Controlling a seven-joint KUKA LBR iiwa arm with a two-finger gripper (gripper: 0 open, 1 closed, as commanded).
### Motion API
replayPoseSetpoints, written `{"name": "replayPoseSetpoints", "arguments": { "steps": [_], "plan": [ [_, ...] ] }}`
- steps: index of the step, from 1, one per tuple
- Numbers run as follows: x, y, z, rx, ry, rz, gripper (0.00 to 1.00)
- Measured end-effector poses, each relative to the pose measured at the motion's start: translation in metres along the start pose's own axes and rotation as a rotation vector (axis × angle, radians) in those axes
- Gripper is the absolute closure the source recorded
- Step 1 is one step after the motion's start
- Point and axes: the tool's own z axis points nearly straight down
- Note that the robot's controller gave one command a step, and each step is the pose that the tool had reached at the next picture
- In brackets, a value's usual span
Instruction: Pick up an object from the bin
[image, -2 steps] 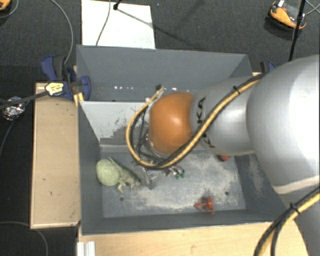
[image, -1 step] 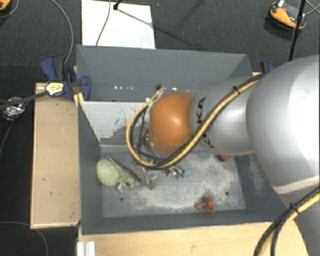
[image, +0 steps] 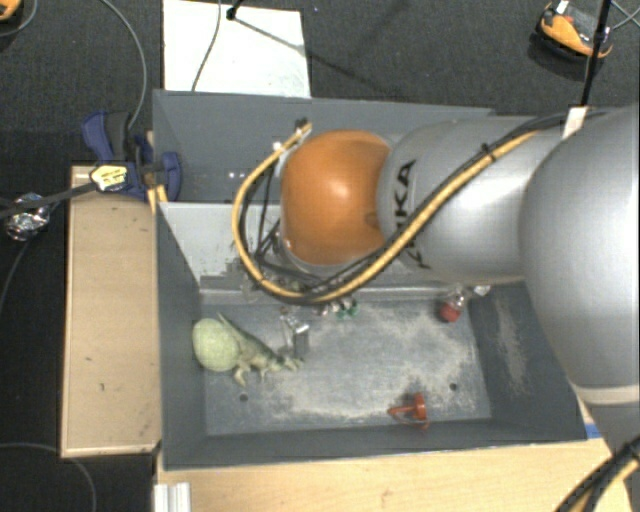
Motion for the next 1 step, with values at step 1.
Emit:
{"name": "replayPoseSetpoints", "arguments": {
  "steps": [1],
  "plan": [
    [0.0032, -0.0009, 0.0048, -0.001, 0.01, 0.003, 0.0]
  ]
}}
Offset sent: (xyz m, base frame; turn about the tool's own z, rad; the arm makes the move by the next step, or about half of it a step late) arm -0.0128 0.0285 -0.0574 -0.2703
